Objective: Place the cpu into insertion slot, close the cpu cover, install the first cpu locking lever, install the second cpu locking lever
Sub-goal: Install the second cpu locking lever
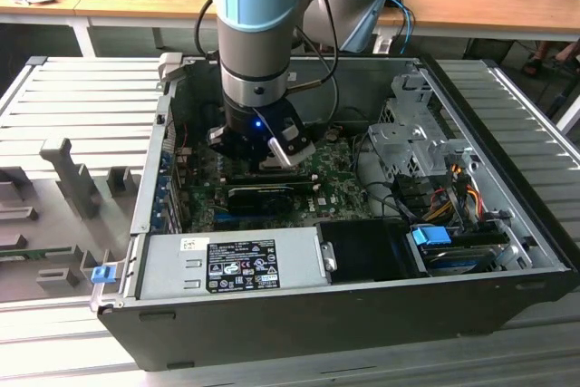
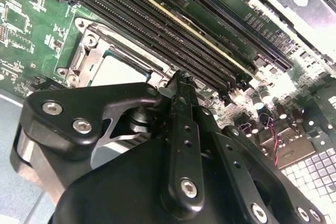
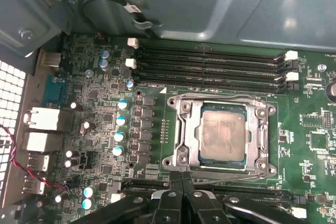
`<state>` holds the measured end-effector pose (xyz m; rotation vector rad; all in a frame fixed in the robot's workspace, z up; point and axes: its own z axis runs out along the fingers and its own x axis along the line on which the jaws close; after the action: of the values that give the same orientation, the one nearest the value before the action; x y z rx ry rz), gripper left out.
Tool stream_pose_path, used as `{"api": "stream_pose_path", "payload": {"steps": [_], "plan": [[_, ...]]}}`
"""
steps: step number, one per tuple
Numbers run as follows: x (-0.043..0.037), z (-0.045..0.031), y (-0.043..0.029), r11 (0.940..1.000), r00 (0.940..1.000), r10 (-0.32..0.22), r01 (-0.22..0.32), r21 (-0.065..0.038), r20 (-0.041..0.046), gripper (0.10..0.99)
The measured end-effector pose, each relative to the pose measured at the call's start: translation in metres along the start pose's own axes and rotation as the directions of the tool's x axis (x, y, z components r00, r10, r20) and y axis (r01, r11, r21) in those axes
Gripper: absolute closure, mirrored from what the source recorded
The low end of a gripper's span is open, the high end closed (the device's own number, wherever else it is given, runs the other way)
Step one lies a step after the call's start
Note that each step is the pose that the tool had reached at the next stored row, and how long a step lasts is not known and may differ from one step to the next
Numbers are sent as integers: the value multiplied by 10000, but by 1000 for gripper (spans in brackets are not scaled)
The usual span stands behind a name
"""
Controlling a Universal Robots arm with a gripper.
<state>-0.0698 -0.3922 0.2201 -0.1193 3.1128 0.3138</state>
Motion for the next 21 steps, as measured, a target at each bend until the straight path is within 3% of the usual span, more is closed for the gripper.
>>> {"api": "stream_pose_path", "payload": {"steps": [3, 5, 8, 12, 14, 18, 21], "plan": [[8, -2, -29, 9999, 10000, 0, 0, -120, 10, 980], [12, 3, -79, 9993, 10000, 2, -1, -370, 29, 980], [23, 19, -112, 9978, 10000, 4, 0, -663, 53, 980], [33, 67, -162, 9970, 10000, -2, 9, -776, 89, 980], [44, 87, -202, 9956, 9999, -1, 13, -938, 120, 980], [66, 113, -204, 9938, 9999, 1, 14, -1111, 134, 980], [72, 147, -195, 9931, 9999, 1, 15, -1170, 137, 980]]}}
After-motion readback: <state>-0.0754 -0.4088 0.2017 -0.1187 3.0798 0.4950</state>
